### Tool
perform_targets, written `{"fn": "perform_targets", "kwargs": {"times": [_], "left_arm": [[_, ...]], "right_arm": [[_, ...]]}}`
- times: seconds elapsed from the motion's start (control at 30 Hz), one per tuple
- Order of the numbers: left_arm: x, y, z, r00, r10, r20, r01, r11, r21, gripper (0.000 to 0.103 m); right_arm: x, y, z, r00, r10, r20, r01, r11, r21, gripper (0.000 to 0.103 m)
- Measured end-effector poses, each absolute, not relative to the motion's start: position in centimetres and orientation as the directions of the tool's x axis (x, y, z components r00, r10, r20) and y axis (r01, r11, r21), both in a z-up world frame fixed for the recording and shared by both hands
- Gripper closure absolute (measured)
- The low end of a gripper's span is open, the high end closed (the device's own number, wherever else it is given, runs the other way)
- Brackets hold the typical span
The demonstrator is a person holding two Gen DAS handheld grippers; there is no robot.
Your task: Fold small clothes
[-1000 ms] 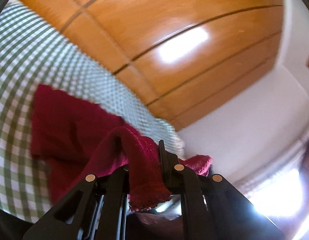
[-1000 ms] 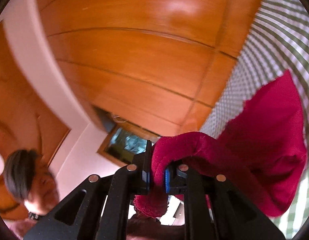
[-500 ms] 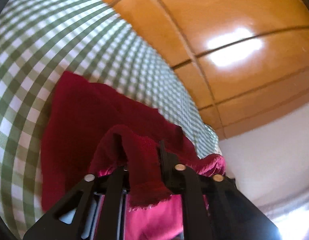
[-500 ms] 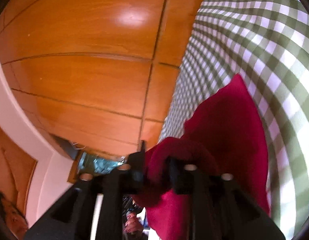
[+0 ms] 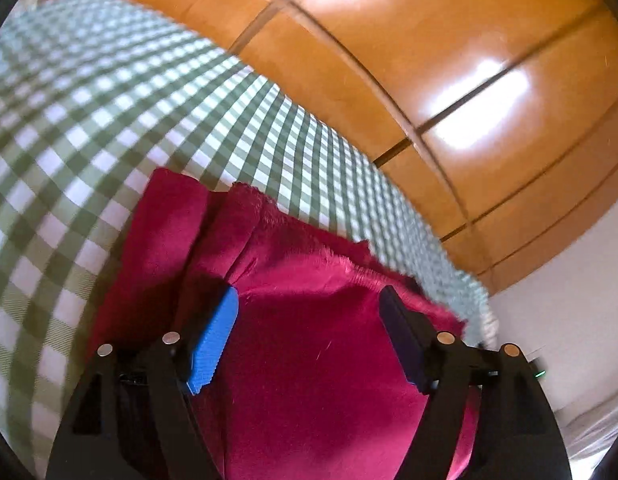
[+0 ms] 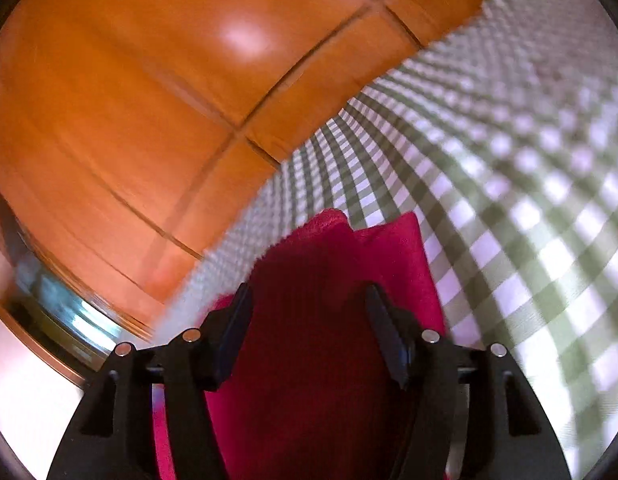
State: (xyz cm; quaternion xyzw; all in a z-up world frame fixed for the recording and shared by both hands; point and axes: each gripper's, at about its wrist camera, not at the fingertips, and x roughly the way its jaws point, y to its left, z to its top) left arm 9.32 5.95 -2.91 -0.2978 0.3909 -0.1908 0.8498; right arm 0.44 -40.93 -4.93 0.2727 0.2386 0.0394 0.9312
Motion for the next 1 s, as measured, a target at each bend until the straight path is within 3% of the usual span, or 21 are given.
{"fn": "perform_targets", "kwargs": {"times": [0.1, 0.2, 0.3, 0.4, 0.57, 0.67, 0.73, 1.0], "left_arm": [[7.9, 4.9, -0.6, 0.677, -0.423, -0.603, 0.035, 0.836, -0.547, 0.031], [7.2, 3.2, 1.4, 0.692, -0.436, -0.576, 0.102, 0.848, -0.519, 0.026], [8.0, 0.0, 2.6, 0.679, -0.408, -0.611, 0.159, 0.894, -0.42, 0.022], [9.8, -2.7, 2.0, 0.629, -0.376, -0.681, 0.191, 0.923, -0.334, 0.022], [13.0, -4.0, -1.2, 0.575, -0.246, -0.78, 0.163, 0.969, -0.185, 0.022], [14.6, -3.2, -3.8, 0.559, -0.241, -0.793, 0.156, 0.97, -0.186, 0.022], [14.5, -3.3, -4.3, 0.578, -0.259, -0.774, 0.184, 0.965, -0.186, 0.013], [13.9, -3.2, -3.9, 0.595, -0.311, -0.741, 0.203, 0.95, -0.235, 0.01]], "right_arm": [[0.2, -37.8, -2.7, 0.875, 0.083, -0.477, 0.082, 0.946, 0.315, 0.037], [0.9, -35.1, -1.2, 0.866, 0.108, -0.489, 0.012, 0.972, 0.235, 0.037], [3.6, -32.8, -1.4, 0.815, 0.124, -0.566, -0.026, 0.984, 0.178, 0.04], [6.5, -31.0, -2.8, 0.741, 0.081, -0.667, -0.026, 0.995, 0.092, 0.054], [9.3, -32.5, -4.8, 0.706, 0.037, -0.707, 0.03, 0.996, 0.083, 0.073], [10.8, -34.0, -6.3, 0.704, 0.038, -0.709, 0.073, 0.989, 0.127, 0.074], [10.9, -34.1, -6.8, 0.725, 0.037, -0.688, 0.073, 0.989, 0.13, 0.074], [10.2, -33.9, -6.8, 0.745, 0.053, -0.665, 0.058, 0.988, 0.143, 0.068]]}}
